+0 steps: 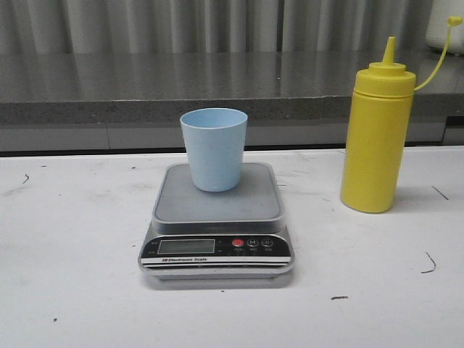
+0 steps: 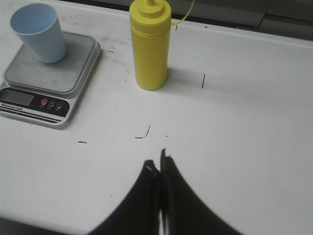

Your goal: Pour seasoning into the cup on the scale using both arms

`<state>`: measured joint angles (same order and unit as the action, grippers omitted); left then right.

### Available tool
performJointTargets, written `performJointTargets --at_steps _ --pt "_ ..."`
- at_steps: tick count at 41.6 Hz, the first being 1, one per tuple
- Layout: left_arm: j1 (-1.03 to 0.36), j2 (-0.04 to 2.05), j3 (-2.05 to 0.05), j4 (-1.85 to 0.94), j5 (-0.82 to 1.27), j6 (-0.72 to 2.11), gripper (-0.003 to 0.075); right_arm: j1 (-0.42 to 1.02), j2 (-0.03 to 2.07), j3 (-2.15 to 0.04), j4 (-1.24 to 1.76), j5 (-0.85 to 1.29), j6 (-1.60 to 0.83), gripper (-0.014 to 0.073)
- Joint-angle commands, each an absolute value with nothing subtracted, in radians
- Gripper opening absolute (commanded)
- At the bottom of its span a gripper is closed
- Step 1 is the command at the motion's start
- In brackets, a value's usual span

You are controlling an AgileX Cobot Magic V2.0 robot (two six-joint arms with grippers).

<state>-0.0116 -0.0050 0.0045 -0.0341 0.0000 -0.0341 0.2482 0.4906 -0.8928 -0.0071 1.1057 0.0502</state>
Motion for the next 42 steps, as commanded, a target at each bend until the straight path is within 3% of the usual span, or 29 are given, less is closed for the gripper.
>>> performJointTargets --at_steps 1,42 --pt "-0.011 -0.022 0.029 -0.049 -0.092 -0.012 -0.0020 0.245 0.495 -0.925 -0.016 1.037 0.043 -0.0068" --pt "-0.011 -0.022 0.029 -0.051 -0.081 -0.013 -0.0020 0.245 0.495 -0.925 -0.016 1.037 0.043 -0.0068"
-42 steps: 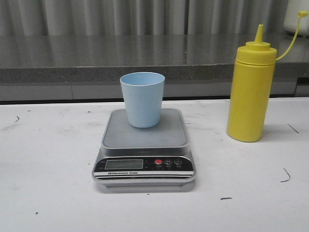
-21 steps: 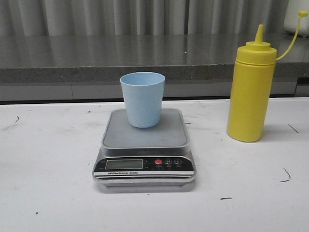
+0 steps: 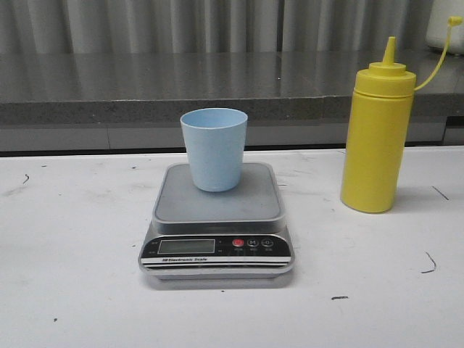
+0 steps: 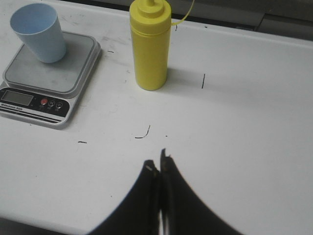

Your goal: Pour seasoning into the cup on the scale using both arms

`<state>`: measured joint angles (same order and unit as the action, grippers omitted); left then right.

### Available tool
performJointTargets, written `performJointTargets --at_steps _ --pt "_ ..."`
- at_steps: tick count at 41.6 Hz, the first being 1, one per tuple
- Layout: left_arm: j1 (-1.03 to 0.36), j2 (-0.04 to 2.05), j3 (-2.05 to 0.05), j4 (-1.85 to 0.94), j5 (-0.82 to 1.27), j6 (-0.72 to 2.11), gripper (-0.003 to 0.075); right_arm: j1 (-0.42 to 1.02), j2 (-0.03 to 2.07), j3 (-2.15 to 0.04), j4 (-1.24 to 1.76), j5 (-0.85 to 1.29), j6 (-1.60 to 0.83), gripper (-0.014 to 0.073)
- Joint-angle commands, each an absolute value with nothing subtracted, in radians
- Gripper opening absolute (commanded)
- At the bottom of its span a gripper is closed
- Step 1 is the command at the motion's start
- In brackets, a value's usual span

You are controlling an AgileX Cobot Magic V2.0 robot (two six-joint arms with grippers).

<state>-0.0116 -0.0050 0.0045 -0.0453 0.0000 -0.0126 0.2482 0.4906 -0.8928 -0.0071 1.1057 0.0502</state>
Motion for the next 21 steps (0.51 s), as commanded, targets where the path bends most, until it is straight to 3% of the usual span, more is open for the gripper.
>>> performJointTargets --at_steps 1,12,21 --pt "-0.011 -0.022 0.029 -0.051 -0.081 -0.013 -0.0020 0.245 0.495 -0.925 -0.016 1.037 0.043 -0.0068" --pt "-0.011 -0.022 0.029 -0.051 -0.081 -0.013 -0.0020 0.245 0.481 -0.914 -0.047 1.024 0.043 -0.0068" --pt "-0.011 -0.022 0.029 -0.051 -0.081 -0.013 -0.0020 0.178 0.369 -0.731 -0.034 0.814 -0.040 -0.0065"
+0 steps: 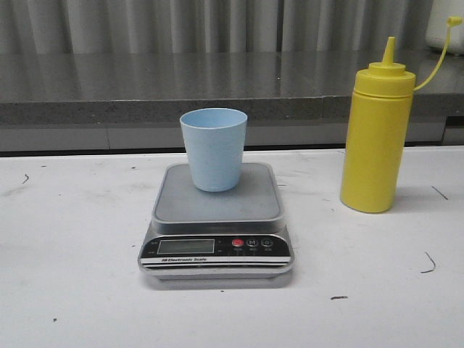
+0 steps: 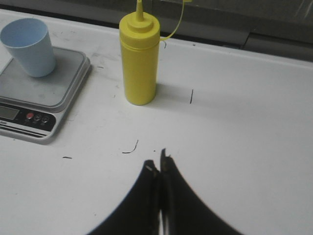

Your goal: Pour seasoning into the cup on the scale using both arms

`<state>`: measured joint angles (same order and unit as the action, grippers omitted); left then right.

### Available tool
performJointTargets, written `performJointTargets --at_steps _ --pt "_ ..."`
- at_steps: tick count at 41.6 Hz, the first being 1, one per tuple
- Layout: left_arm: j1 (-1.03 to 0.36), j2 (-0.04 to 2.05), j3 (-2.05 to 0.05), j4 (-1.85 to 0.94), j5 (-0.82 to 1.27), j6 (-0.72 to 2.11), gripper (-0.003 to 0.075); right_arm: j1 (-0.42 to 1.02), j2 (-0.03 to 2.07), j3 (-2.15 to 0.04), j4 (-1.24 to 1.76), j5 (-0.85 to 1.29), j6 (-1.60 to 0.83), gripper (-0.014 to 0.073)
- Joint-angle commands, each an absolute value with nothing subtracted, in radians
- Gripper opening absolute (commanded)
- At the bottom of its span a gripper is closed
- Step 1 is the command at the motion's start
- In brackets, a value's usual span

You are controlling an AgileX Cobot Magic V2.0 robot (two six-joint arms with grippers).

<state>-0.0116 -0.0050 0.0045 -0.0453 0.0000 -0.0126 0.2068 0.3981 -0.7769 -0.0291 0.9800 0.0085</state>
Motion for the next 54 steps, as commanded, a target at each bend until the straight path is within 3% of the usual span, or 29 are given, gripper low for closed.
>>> performJointTargets --at_steps 1,15,27,54 --pt "-0.011 -0.022 0.029 -0.051 -0.081 -0.013 -0.0020 0.167 0.349 -0.707 -0.034 0.783 -0.049 -0.0065" --pt "-0.011 -0.022 0.029 -0.051 -0.081 -0.013 -0.0020 0.040 0.087 -0.243 -0.034 0.210 -0.048 -0.0067" --pt "-0.011 -0.022 0.029 -0.051 -0.081 -0.013 -0.0020 0.027 -0.028 0.026 -0.014 -0.128 -0.047 -0.0067" --pt "-0.011 -0.021 0.029 -0.051 -0.081 -0.013 -0.0020 0.024 -0.028 0.020 0.045 -0.047 -0.026 -0.0067"
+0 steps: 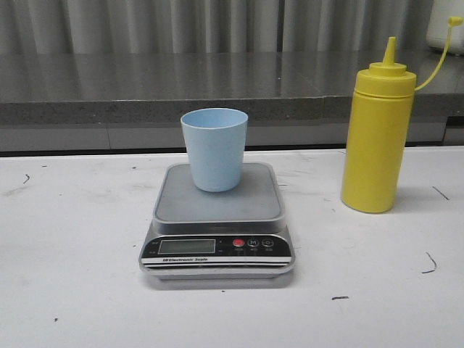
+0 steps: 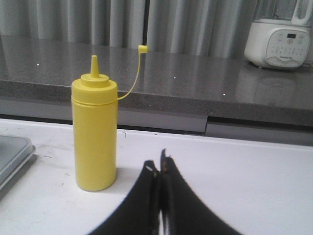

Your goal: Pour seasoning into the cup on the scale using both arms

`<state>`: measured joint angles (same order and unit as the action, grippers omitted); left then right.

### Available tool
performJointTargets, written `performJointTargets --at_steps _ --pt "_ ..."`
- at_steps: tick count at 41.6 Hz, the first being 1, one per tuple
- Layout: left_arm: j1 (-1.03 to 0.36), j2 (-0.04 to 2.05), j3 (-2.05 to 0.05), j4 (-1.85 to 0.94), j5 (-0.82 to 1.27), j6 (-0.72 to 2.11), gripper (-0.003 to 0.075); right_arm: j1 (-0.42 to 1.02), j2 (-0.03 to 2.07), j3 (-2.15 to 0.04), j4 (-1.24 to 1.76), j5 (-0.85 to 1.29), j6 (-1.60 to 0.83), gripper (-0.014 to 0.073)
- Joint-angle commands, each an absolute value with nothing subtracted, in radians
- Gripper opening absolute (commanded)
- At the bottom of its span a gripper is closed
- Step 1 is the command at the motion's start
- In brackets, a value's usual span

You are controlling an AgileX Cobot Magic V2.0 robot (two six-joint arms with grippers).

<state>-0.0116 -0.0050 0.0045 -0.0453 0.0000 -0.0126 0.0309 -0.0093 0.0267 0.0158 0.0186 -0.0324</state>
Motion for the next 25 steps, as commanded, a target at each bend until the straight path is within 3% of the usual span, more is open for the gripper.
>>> performJointTargets --at_steps 1,25 --pt "-0.011 -0.021 0.029 -0.051 -0.081 -0.013 -0.0020 0.024 -0.028 0.020 0.046 -0.047 -0.026 -0.0067" --pt "-0.011 -0.021 0.029 -0.051 -0.081 -0.013 -0.0020 0.024 -0.028 0.020 0.045 -0.058 -0.026 -0.0067"
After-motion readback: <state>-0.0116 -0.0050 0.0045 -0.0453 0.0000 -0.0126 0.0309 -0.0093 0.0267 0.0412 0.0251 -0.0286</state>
